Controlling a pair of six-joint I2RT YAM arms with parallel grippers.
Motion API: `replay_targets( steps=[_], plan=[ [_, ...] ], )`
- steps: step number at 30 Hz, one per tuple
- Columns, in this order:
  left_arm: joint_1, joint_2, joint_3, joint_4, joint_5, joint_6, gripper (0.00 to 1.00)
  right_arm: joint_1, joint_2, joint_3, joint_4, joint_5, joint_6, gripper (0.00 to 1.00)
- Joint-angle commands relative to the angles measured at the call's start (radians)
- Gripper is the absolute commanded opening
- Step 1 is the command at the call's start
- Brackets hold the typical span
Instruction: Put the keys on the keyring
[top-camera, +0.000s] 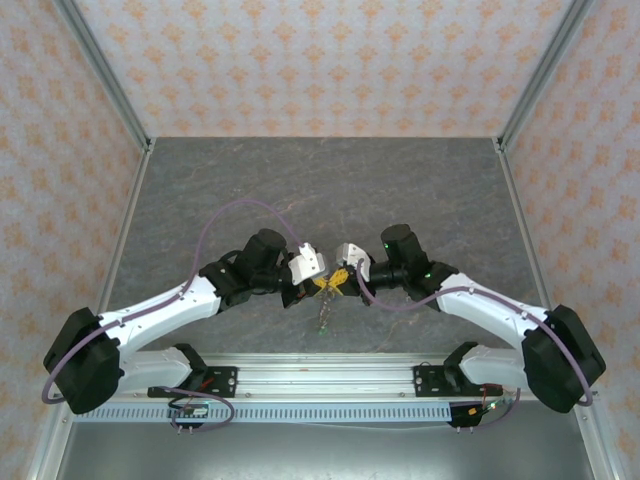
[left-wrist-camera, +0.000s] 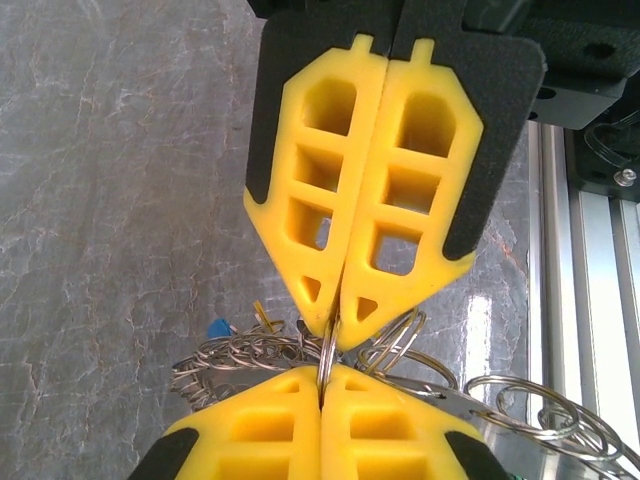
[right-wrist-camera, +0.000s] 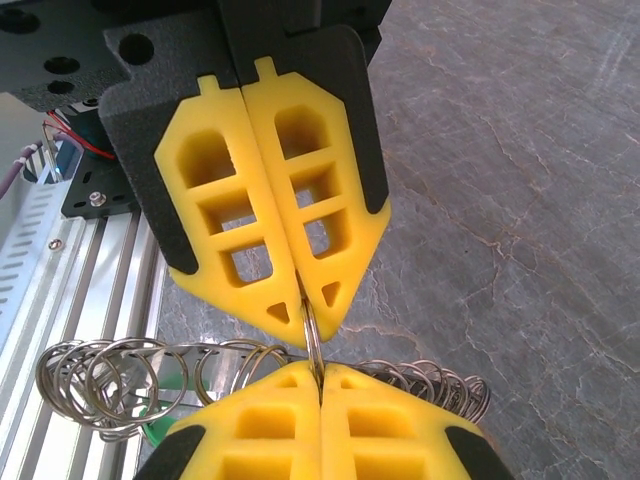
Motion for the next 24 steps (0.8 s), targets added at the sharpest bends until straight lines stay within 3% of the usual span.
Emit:
replay_targets(
  steps=[1,7,12,17,24],
  plan=[
    [0.006,-0.022,0.012,0.014,-0.012,0.004,0.0,0.004,-0.044,0.026,0.048,-0.035,0.002,0.0],
    [0.006,-0.035,-0.018,0.066,0.002,-0.023,0.0,0.002,-0.052,-0.006,0.08,-0.017,0.023,0.0],
    [0.006,-0.052,-0.057,0.161,0.026,-0.081,0.0,0.002,-0.045,-0.051,0.167,-0.001,0.069,0.07],
    [0.007,-0.067,-0.099,0.273,0.044,-0.142,0.0,-0.006,-0.027,-0.095,0.3,-0.05,0.148,0.12],
    [0.009,-0.094,-0.15,0.38,0.047,-0.205,0.0,-0.024,-0.01,-0.117,0.333,-0.061,0.167,0.14]
  ],
)
